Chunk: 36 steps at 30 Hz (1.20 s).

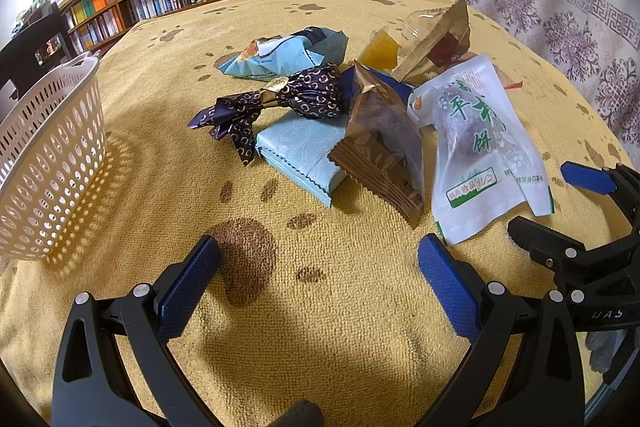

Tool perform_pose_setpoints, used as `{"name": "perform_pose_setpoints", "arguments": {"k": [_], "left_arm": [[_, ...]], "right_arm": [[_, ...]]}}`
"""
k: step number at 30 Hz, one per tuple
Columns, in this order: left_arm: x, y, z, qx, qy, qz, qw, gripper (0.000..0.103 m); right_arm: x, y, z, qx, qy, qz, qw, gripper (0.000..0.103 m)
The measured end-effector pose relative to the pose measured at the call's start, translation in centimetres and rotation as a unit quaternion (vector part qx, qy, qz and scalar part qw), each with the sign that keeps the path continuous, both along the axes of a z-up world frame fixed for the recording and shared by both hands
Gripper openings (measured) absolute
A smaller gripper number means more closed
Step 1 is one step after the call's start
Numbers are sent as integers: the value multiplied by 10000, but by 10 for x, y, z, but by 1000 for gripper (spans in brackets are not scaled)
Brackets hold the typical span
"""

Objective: Organize snacks

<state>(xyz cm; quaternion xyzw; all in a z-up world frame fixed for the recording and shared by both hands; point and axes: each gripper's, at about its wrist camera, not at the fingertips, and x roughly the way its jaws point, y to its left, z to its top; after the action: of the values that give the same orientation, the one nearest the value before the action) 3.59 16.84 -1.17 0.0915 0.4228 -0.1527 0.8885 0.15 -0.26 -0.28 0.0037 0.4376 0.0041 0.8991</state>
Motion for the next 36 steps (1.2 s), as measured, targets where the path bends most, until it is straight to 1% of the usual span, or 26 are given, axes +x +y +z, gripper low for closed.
{"name": "perform_pose_setpoints", "arguments": {"k": [3,23,26,27,29,31,34,36], "left_arm": [[2,2,-1,24,36,-97,9999,100],[1,1,0,-12,4,-86,10000,100],[1,8,3,-248,-2,-88,9997,100],[0,13,5,-423,-12,-73,9991,100],[-2,23,8,-616,-99,21,9981,100],[-6,31,13,-844,-235,47,9961,100],[-9,39,17,-1066,-305,44,9938,100],[-11,47,20,-1269,-360,52,9912,100]], "right_arm": [[0,0,0,8,-11,9,10000,98],[-1,0,2,24,-1,38,10000,98],[-1,-2,2,94,-14,65,9999,98],[-2,-2,3,115,-21,79,9999,98],[-3,-4,4,191,-37,96,9998,98],[-3,-6,5,276,-40,124,9995,98],[-7,-8,9,493,-22,229,9985,98],[-10,-7,14,624,-87,310,9975,98]]}}
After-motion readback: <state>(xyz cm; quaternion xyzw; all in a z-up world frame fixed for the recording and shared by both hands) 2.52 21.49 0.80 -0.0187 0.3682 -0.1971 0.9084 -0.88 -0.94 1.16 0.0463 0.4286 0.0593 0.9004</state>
